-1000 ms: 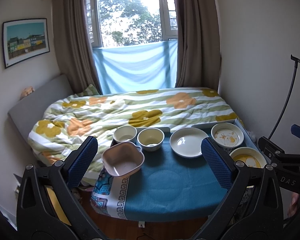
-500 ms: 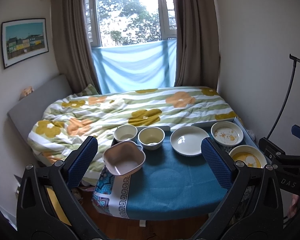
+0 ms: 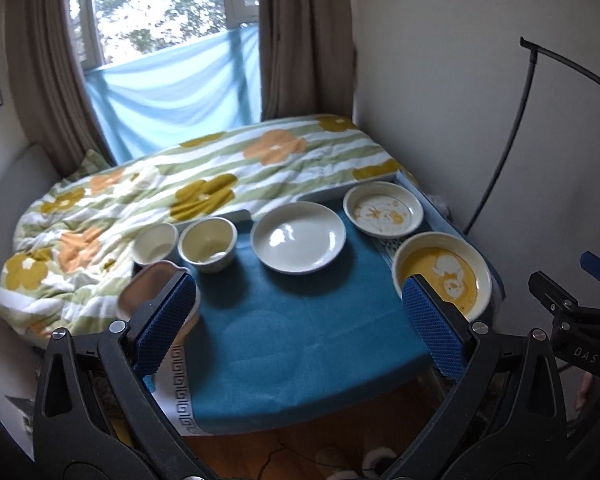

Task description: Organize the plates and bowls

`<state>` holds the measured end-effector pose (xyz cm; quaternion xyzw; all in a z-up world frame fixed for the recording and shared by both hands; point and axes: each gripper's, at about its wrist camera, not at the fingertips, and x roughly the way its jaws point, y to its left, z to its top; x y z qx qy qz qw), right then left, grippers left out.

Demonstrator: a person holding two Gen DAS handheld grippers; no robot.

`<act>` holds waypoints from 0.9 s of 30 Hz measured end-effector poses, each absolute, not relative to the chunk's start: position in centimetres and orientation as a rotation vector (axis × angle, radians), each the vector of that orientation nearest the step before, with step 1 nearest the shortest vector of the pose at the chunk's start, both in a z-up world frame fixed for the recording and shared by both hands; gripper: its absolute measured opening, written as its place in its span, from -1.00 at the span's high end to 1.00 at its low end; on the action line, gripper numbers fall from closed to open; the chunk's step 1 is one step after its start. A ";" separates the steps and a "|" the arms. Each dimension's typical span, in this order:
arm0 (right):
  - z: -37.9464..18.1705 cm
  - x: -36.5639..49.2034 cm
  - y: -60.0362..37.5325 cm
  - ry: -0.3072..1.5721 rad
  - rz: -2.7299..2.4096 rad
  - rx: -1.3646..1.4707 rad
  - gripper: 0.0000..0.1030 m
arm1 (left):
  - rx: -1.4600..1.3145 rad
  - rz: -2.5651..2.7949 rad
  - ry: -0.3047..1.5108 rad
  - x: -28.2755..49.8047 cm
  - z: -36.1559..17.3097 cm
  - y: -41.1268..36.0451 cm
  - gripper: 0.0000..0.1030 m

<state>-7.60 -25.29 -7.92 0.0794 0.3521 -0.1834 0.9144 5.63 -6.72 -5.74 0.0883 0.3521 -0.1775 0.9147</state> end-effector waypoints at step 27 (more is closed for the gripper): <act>-27.0 0.3 -42.3 1.066 -0.116 0.617 -0.05 | 0.249 -0.688 1.300 19.6 -29.0 -24.4 -0.22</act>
